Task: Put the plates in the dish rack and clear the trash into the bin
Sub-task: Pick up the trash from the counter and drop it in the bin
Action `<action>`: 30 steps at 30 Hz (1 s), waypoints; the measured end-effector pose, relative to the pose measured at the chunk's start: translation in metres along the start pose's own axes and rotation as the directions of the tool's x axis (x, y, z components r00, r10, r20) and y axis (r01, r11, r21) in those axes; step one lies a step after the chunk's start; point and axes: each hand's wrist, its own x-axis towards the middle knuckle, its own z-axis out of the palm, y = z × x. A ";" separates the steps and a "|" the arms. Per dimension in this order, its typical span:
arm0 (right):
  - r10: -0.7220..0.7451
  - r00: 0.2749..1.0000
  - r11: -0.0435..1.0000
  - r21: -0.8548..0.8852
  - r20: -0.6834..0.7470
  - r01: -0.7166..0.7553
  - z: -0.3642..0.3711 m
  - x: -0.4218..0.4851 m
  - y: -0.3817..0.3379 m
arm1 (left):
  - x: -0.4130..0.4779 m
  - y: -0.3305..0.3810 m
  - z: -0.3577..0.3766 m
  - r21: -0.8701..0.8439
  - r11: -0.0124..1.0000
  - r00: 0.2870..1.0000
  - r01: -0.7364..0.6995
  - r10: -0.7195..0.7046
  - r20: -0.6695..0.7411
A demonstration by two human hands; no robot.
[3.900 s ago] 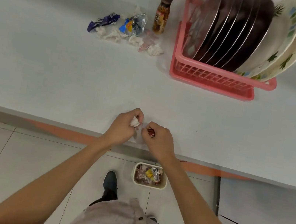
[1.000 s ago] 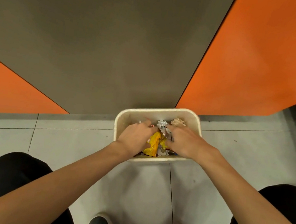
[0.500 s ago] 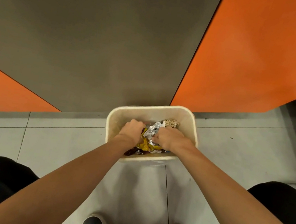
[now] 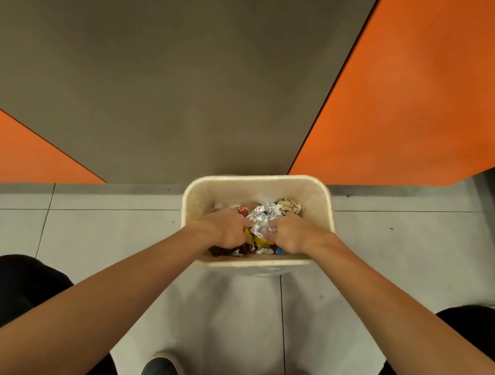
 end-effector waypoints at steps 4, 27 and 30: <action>-0.061 0.995 0.998 0.024 -0.078 0.064 -0.013 -0.025 0.001 | -0.016 0.000 -0.003 -0.055 0.997 0.980 -0.062 0.050 -0.194; -0.239 0.534 0.839 0.104 -0.811 0.533 -0.097 -0.140 -0.039 | -0.146 0.048 -0.103 -0.252 0.766 0.453 -0.592 0.057 -0.890; -0.252 0.400 0.801 0.043 -0.881 0.598 -0.124 -0.164 -0.050 | -0.169 0.062 -0.133 -0.181 0.745 0.358 -0.642 0.082 -0.930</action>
